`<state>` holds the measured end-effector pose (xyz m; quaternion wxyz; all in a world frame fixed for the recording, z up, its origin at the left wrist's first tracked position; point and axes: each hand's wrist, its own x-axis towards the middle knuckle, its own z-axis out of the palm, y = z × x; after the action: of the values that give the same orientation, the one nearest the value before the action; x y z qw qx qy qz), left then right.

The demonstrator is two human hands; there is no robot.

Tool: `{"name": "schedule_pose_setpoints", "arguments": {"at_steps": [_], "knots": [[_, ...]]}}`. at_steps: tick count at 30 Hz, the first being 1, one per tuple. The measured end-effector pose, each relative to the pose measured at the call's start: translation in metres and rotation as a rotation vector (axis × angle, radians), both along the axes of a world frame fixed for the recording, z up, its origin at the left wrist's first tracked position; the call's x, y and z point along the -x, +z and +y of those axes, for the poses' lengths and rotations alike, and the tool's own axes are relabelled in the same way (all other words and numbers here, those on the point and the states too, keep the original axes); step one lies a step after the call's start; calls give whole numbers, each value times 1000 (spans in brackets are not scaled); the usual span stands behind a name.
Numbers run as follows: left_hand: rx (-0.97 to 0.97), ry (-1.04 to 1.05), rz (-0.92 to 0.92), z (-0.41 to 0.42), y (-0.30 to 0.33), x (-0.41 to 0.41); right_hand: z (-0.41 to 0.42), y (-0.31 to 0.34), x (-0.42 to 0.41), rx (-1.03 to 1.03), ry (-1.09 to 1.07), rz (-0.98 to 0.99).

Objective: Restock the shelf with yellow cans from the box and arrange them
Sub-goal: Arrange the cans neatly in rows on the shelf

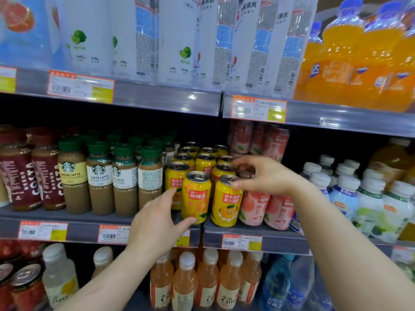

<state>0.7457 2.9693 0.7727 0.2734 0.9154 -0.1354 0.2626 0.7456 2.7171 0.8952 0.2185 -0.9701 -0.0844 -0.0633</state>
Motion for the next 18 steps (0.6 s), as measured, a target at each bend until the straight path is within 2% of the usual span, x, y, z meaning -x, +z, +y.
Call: {"name": "schedule_pose_setpoints", "arguments": {"at_steps": [3, 5, 9, 13, 18], "knots": [[74, -17, 55, -15, 0, -1, 3, -14, 0, 320, -46, -58], [103, 3, 78, -23, 1, -5, 7, -19, 0, 402, -61, -81], [45, 79, 54, -36, 5, -13, 5, -24, 0, 420, -57, -100], [-45, 146, 1, -43, 10, -19, 5, -17, -1, 329, -38, -75], [-82, 128, -16, -44, 8, -30, 8, -15, -13, 353, -20, 41]]}}
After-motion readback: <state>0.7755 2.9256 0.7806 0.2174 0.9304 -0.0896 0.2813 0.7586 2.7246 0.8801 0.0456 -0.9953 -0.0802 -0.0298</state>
